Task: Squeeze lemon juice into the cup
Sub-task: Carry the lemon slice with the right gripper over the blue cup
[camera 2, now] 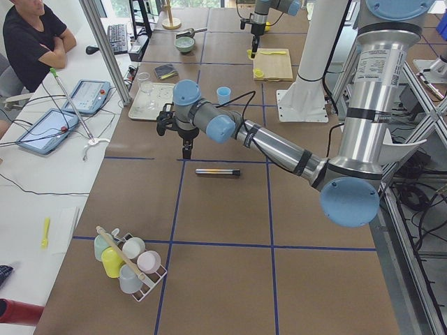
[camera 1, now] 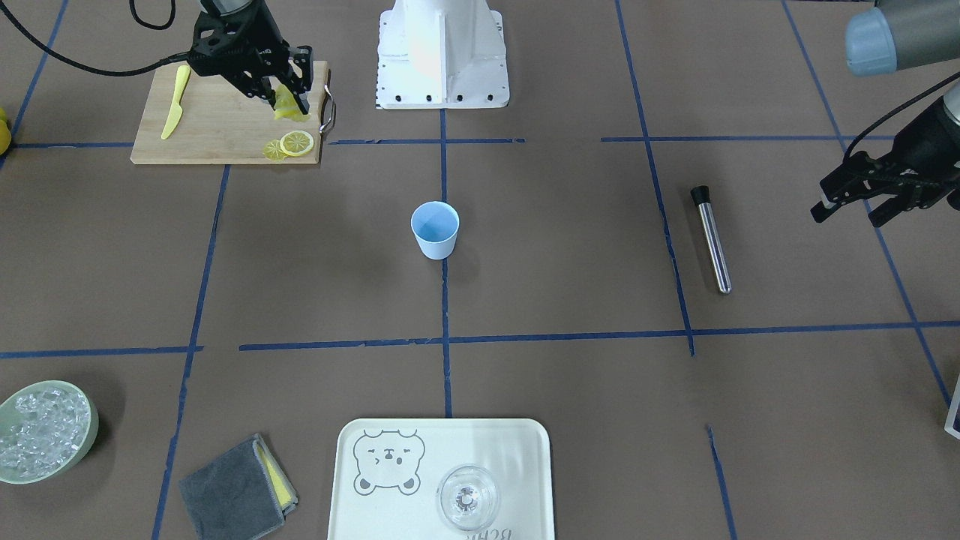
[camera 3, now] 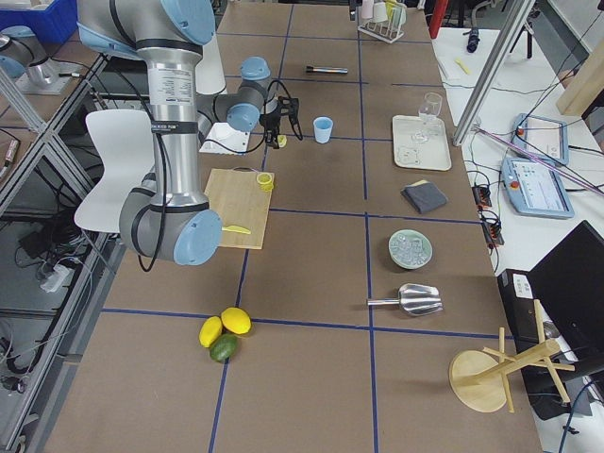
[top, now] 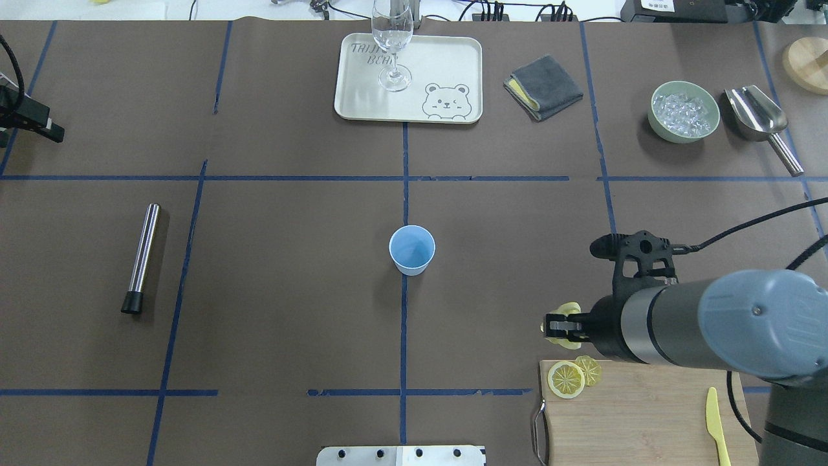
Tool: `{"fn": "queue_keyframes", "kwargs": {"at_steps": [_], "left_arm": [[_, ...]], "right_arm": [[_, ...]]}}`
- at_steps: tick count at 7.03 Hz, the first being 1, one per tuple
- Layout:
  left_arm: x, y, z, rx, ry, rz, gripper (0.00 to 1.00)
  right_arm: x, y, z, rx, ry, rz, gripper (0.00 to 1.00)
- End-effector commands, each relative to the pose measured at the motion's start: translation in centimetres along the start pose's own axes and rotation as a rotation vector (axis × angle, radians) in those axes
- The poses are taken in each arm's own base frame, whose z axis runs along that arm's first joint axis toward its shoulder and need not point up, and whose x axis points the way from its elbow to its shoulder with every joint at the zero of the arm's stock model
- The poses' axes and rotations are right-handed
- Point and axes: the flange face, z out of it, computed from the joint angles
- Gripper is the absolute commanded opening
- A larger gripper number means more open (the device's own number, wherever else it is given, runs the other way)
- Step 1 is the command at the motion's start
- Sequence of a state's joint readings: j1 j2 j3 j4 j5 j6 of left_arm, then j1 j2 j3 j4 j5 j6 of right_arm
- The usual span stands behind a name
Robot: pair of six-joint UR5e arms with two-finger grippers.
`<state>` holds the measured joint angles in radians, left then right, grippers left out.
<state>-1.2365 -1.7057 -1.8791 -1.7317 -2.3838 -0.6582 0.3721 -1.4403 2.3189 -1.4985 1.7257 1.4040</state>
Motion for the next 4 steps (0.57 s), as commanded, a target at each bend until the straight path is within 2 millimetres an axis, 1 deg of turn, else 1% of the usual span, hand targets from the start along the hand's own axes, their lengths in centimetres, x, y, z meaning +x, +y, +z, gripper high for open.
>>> {"fn": "queue_keyframes", "kwargs": {"at_steps": [1, 2, 3, 4], "left_arm": [[-0.6, -0.3, 0.6, -0.001, 0.001, -0.001, 1.00], [-0.9, -0.5, 1.0, 0.000, 0.002, -0.002, 1.00], [-1.3, -0.6, 1.5, -0.008, -0.003, -0.008, 1.00], [-1.2, -0.9, 1.6, -0.006, -0.002, -0.007, 1.00]], "right_arm": [[-8.3, -5.0, 0.7, 0.048, 0.026, 0.042, 0.45], [-11.5, -6.9, 2.5, 0.059, 0.048, 0.054, 0.45], [-13.9, -8.5, 4.1, 0.071, 0.061, 0.064, 0.45], [-16.0, -10.0, 5.0, 0.079, 0.070, 0.073, 0.45]]}}
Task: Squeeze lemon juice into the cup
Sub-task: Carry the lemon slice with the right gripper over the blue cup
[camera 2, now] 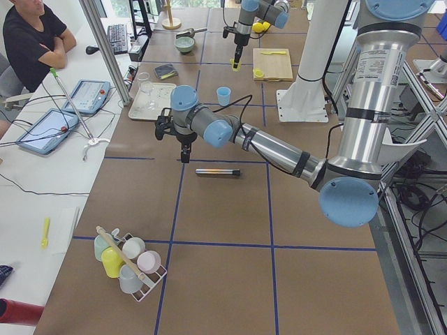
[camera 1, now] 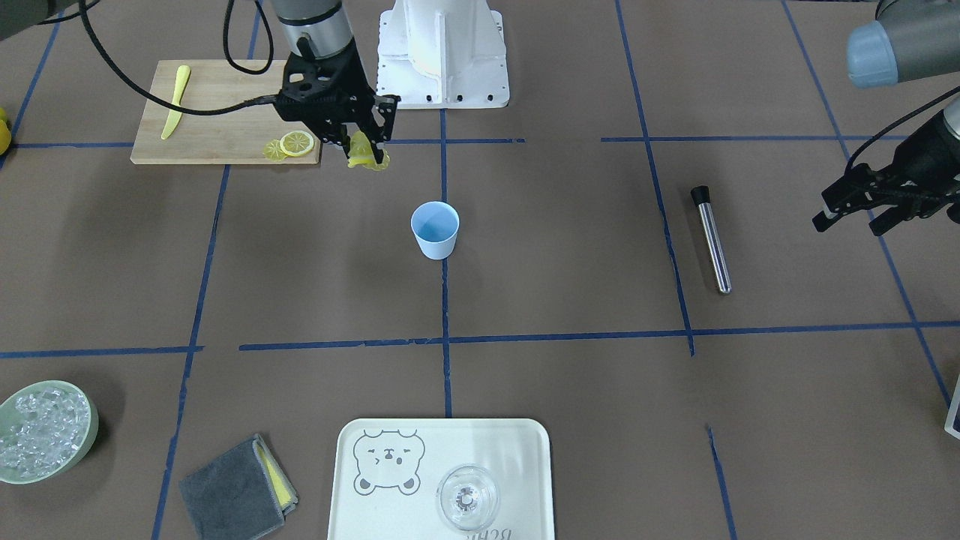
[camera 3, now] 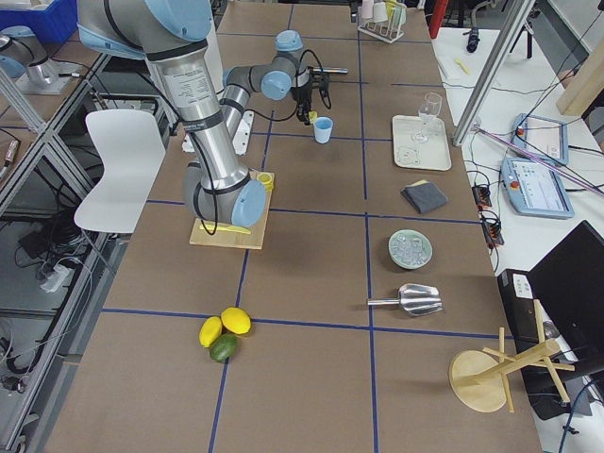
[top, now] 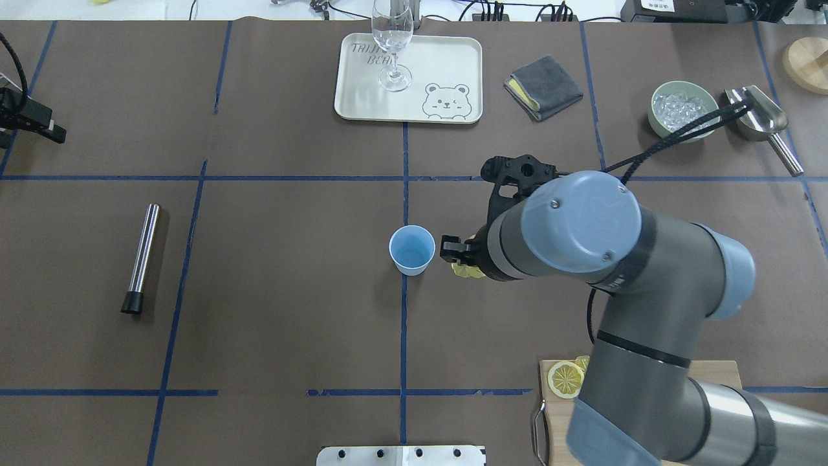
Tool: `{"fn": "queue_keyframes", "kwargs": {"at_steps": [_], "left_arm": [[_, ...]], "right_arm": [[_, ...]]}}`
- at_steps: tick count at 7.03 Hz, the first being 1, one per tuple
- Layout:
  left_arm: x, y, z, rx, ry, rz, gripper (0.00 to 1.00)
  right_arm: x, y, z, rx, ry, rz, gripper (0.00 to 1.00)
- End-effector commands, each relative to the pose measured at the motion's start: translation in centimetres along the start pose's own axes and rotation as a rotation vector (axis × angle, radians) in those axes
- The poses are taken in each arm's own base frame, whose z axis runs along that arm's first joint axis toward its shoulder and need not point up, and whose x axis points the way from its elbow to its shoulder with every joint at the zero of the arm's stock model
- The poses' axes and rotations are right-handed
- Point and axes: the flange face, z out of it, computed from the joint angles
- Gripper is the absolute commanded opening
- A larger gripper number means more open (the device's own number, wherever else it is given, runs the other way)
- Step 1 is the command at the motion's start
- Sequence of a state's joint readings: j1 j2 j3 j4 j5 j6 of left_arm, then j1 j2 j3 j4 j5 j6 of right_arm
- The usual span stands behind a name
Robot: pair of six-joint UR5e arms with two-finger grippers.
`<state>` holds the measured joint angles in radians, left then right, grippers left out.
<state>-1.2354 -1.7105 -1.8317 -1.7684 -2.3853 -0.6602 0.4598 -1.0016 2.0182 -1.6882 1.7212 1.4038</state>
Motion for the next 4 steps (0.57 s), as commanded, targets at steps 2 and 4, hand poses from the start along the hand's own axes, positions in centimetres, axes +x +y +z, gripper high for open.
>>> {"fn": "queue_keyframes", "kwargs": {"at_steps": [2, 4], "left_arm": [[-0.2, -0.5, 0.5, -0.003, -0.002, -0.002, 1.00], [-0.1, -0.6, 0.4, -0.001, 0.000, 0.000, 1.00]], "right_arm": [[-6.5, -2.7, 3.4, 0.008, 0.043, 0.018, 0.45], [-7.6, -3.3, 5.5, 0.011, 0.042, 0.016, 0.45]]}}
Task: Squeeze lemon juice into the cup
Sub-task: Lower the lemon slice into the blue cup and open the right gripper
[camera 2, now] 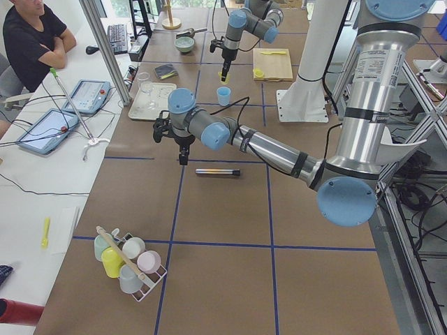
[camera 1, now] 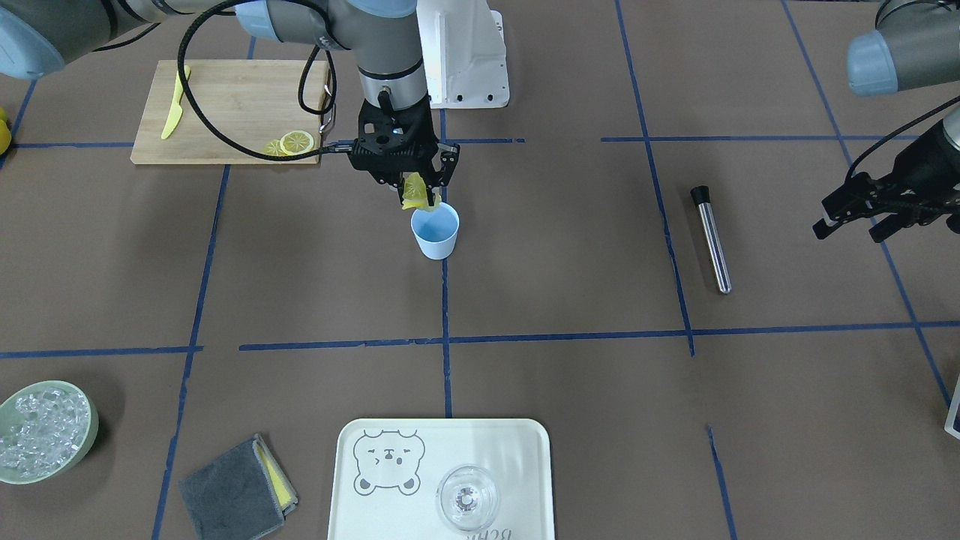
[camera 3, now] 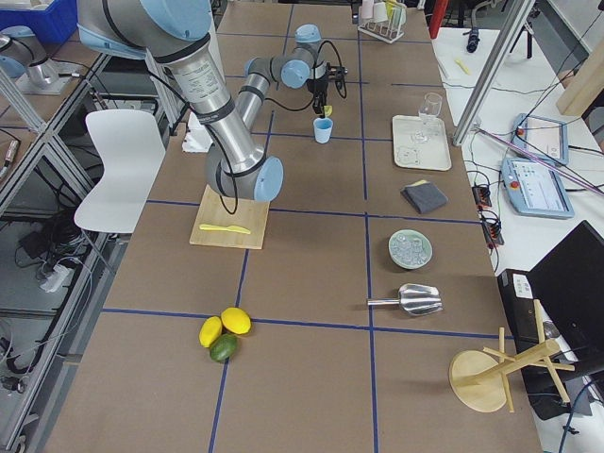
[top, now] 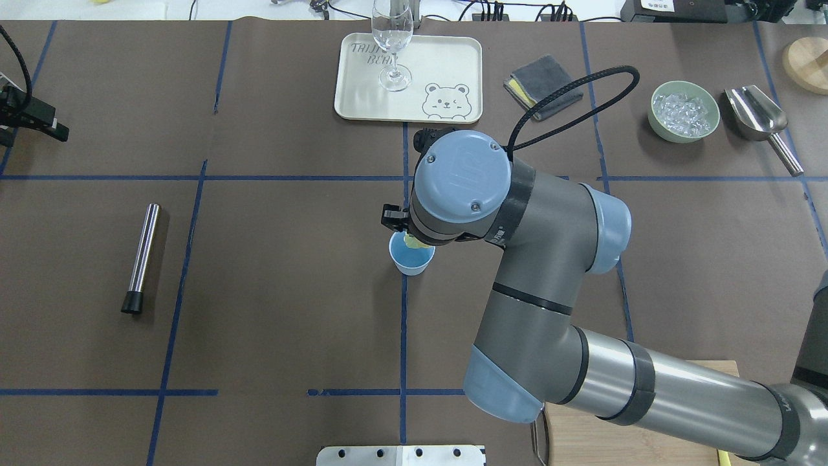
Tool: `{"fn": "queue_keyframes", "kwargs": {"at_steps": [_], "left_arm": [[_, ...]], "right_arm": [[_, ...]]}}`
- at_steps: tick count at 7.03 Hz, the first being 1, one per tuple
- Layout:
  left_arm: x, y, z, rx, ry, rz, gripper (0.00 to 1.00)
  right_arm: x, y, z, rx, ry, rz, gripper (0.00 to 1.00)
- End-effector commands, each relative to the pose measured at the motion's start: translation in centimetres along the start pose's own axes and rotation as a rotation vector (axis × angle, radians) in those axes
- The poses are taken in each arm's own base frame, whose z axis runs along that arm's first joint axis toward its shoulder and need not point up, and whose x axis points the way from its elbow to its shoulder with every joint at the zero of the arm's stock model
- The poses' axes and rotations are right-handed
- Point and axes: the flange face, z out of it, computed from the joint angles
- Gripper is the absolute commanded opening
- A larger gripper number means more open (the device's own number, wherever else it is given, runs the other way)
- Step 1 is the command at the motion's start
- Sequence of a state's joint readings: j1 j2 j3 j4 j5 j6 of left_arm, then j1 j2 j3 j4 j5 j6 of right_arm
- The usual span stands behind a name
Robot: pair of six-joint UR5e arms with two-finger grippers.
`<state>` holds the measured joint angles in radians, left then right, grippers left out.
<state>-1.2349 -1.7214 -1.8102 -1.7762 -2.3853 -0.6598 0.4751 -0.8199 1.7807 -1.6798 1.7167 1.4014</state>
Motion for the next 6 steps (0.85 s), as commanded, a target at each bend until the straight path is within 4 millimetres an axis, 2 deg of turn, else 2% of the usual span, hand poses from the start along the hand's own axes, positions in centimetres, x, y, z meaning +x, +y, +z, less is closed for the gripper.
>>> {"fn": "queue_keyframes", "kwargs": {"at_steps": [1, 3, 4, 6], "left_arm": [[0.1, 0.0, -0.1, 0.002, 0.001, 0.002, 1.00], [0.2, -0.1, -0.1, 0.002, 0.002, 0.003, 1.00], [0.2, -0.3, 0.0, 0.002, 0.002, 0.003, 1.00], [0.1, -0.3, 0.1, 0.001, 0.001, 0.001, 1.00]], "right_arm": [[-1.1, -0.6, 3.1, 0.005, -0.023, 0.000, 0.45], [-0.8, -0.3, 3.7, -0.001, -0.010, -0.001, 0.46], [-0.8, 0.0, 3.9, -0.005, -0.009, -0.004, 0.50], [-0.8, 0.3, 4.0, -0.008, -0.009, -0.007, 0.87]]}}
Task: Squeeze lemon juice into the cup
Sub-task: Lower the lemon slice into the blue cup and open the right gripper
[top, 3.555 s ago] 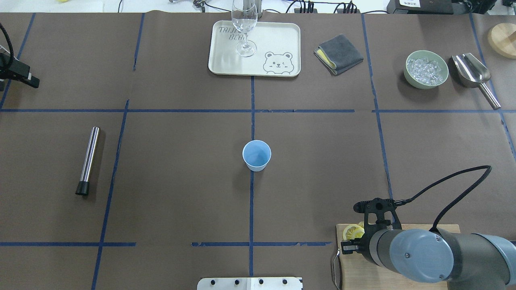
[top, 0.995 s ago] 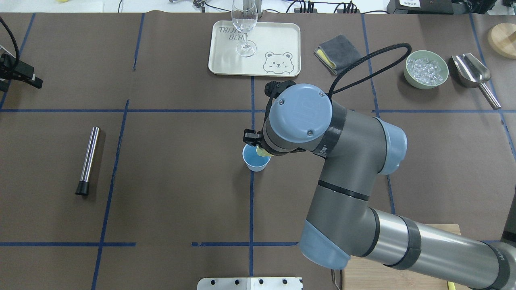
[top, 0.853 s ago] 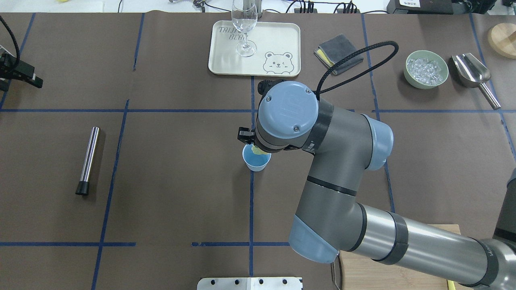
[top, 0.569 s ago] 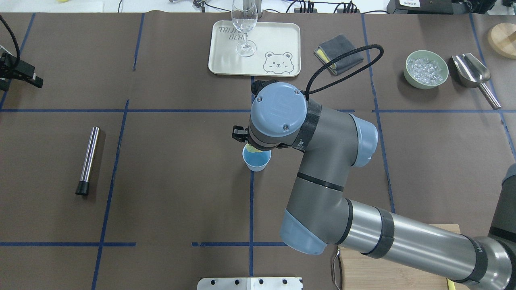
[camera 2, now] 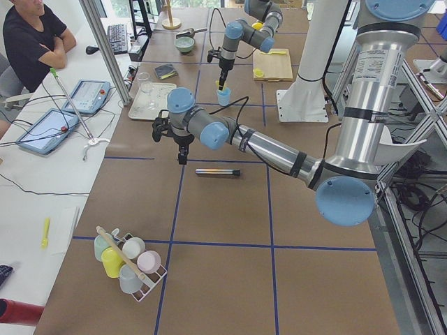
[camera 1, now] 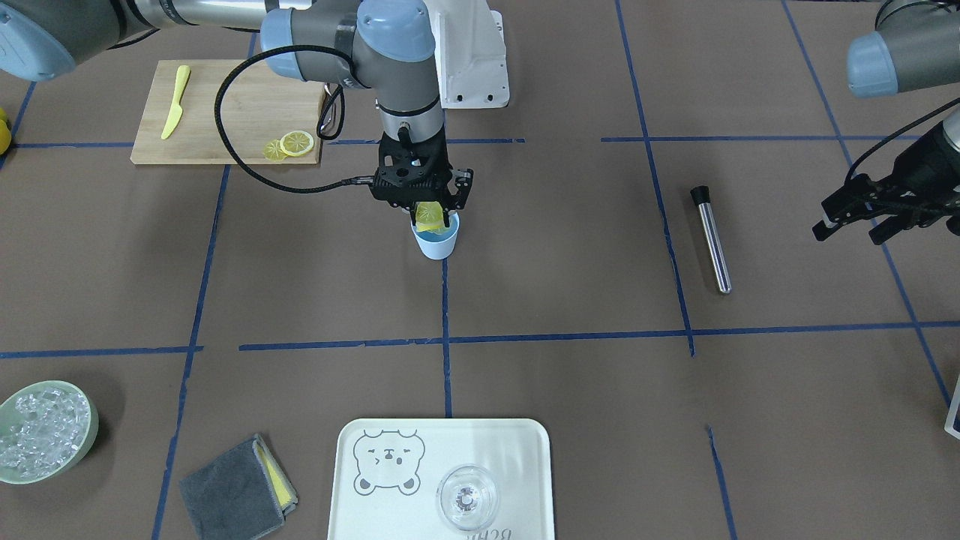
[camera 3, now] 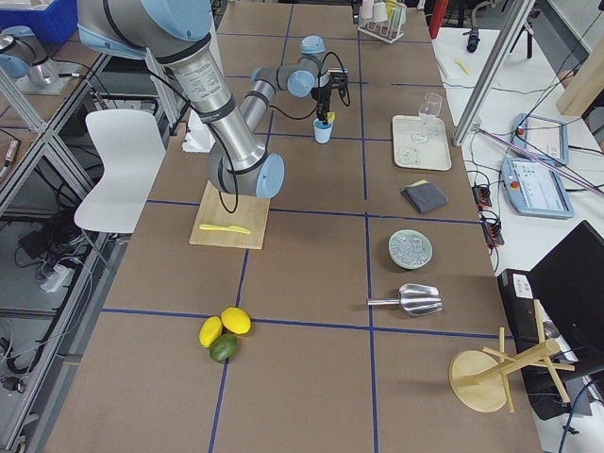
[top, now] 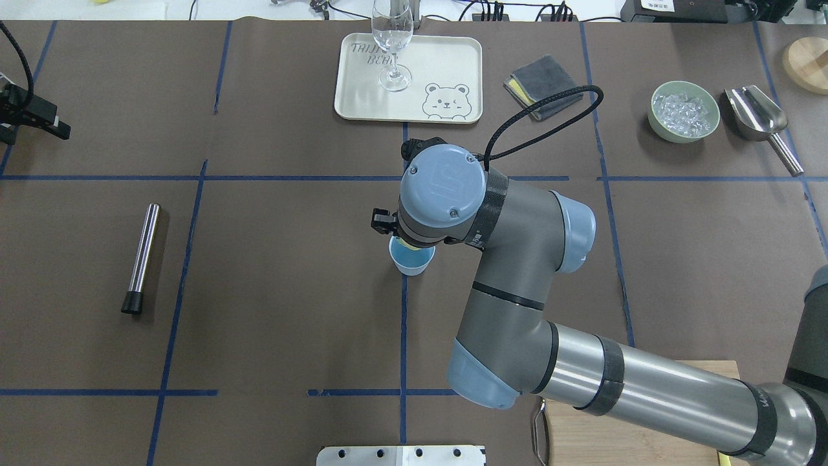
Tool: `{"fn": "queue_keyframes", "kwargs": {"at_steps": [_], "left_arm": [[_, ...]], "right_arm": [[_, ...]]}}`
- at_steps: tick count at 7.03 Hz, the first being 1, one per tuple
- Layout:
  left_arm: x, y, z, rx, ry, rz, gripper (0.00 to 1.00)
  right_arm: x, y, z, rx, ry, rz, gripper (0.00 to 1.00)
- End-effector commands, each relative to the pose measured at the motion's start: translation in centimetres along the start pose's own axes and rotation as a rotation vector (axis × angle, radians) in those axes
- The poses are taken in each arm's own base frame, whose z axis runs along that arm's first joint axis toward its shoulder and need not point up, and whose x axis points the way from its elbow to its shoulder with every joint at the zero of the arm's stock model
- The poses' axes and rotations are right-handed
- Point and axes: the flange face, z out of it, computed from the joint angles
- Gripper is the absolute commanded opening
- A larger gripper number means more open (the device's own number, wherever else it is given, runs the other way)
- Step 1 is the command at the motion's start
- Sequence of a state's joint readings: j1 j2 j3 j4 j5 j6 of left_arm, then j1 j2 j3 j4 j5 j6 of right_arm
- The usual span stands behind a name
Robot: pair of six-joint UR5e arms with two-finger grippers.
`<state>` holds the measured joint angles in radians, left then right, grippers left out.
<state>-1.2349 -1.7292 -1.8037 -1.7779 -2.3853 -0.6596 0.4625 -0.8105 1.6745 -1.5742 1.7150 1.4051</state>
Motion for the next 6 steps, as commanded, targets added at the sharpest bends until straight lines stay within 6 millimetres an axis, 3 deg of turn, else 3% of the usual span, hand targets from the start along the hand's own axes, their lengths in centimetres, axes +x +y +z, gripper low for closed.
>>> {"fn": "queue_keyframes", "kwargs": {"at_steps": [1, 3, 4, 5, 6], "left_arm": [[-0.1, -0.1, 0.1, -0.002, -0.001, -0.001, 1.00], [-0.3, -0.4, 0.5, -0.006, -0.005, -0.008, 1.00], [1.1, -1.1, 1.1, -0.013, 0.000, 0.008, 1.00], [2.5, -0.6, 1.4, -0.021, 0.007, 0.026, 1.00], [2.8, -0.3, 1.5, -0.039, -0.004, 0.017, 1.00]], "right_arm": [[0.0, 0.2, -0.1, -0.001, -0.003, -0.002, 0.93], [-0.2, 0.3, -0.8, -0.003, -0.014, -0.003, 1.00], [0.7, -0.3, -1.5, -0.006, 0.007, 0.004, 1.00], [2.9, -2.1, -3.4, -0.008, 0.060, 0.013, 1.00], [6.7, -4.3, -5.7, -0.019, 0.066, -0.031, 1.00]]}}
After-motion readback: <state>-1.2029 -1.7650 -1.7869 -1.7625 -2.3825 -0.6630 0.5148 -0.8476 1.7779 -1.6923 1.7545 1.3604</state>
